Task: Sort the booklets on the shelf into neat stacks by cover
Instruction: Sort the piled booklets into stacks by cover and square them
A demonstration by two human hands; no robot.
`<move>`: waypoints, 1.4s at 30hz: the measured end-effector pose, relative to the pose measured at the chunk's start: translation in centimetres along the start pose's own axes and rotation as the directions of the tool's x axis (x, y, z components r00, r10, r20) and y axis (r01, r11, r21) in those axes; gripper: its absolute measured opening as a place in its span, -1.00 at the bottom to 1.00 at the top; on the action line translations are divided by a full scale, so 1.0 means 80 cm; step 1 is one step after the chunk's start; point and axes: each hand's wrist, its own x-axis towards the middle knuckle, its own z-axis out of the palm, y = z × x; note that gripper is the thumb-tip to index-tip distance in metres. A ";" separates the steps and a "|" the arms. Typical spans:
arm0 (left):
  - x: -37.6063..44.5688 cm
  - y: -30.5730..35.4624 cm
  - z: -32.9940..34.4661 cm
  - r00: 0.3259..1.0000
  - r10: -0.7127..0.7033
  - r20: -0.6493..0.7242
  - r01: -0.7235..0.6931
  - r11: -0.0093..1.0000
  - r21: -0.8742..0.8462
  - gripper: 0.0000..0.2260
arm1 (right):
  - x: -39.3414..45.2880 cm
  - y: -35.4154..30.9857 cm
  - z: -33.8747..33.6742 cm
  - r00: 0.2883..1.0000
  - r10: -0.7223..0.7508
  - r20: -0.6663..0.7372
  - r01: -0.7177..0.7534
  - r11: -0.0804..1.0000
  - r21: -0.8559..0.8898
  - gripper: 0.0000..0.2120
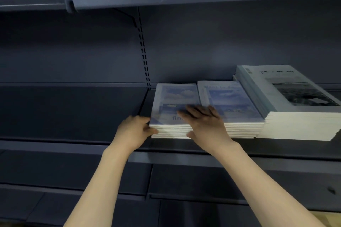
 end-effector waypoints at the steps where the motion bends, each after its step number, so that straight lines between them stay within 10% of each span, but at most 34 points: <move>1: -0.001 0.000 0.001 1.000 0.005 -0.010 -0.005 1.000 0.012 -0.84 | 0.000 -0.001 -0.001 1.000 0.004 0.002 -0.004 1.000 -0.002 -0.32; 16: 0.006 0.007 -0.019 0.988 -0.053 0.145 0.084 0.973 -0.217 -0.76 | -0.001 -0.003 -0.002 1.000 0.006 0.015 -0.006 1.000 -0.003 -0.15; 22: 0.012 0.006 -0.019 0.986 -0.052 0.158 0.076 0.986 -0.151 -0.74 | 0.000 -0.010 0.001 0.992 0.071 -0.103 -0.070 0.997 0.012 -0.49; 42: 0.005 -0.007 0.017 0.999 -0.037 0.033 0.042 0.986 -0.164 -0.81 | 0.016 -0.006 -0.008 1.000 0.010 -0.012 -0.009 0.994 0.107 -0.56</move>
